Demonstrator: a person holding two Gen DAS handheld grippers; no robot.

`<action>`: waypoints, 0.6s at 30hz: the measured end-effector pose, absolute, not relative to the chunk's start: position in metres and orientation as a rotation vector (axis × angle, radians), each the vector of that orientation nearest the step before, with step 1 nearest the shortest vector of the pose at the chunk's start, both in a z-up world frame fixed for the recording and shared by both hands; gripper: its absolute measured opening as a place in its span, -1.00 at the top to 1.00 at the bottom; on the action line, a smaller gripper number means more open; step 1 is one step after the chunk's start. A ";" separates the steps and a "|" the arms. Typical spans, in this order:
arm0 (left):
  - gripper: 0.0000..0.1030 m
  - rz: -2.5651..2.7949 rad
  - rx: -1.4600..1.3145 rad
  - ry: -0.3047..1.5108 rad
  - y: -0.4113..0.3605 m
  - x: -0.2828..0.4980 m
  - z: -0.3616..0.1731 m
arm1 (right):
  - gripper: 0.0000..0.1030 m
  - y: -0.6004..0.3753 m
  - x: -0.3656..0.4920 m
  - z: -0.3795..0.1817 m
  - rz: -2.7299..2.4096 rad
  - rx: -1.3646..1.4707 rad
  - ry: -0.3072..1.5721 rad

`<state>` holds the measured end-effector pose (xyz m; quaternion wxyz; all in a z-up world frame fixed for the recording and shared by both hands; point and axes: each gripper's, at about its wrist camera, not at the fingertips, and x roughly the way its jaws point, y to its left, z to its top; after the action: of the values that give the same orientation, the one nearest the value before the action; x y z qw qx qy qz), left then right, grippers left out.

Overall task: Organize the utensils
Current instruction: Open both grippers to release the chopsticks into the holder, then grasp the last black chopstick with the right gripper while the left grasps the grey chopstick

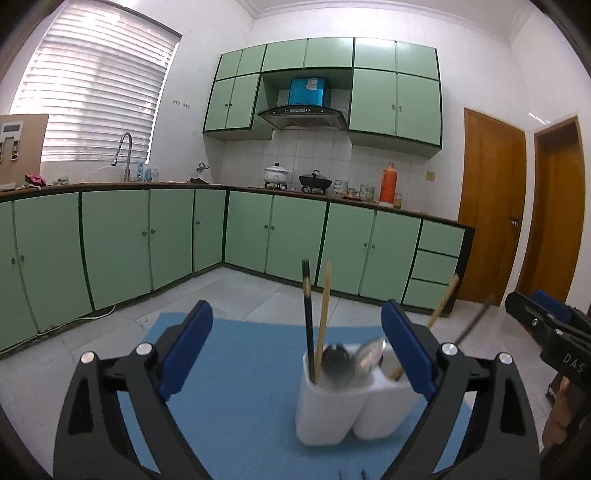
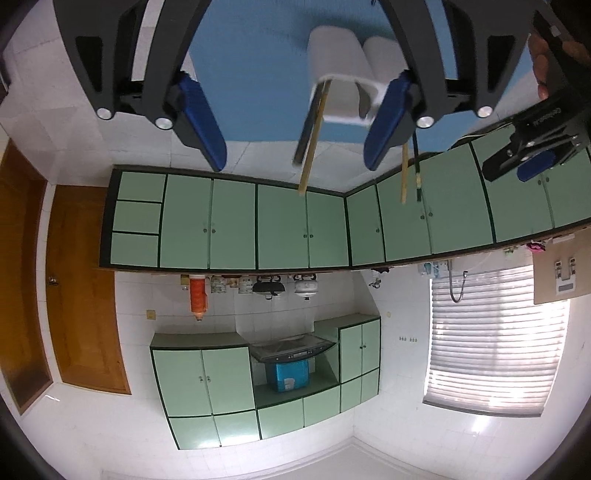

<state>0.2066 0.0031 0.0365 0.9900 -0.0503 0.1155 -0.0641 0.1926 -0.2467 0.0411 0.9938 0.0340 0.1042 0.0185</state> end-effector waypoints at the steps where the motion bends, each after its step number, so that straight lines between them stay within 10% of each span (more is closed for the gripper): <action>1: -0.76 -0.134 -0.093 0.238 0.003 0.201 0.033 | -0.53 -0.247 0.188 0.038 0.040 0.070 0.212; 18: -0.86 -0.149 -0.039 0.389 0.012 0.107 -0.048 | -0.61 -0.231 0.106 -0.045 0.047 0.070 0.342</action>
<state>0.1069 0.0116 -0.0476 0.9782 -0.0192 0.1933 -0.0737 0.1058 -0.2314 -0.0449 0.9846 0.0350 0.1699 0.0235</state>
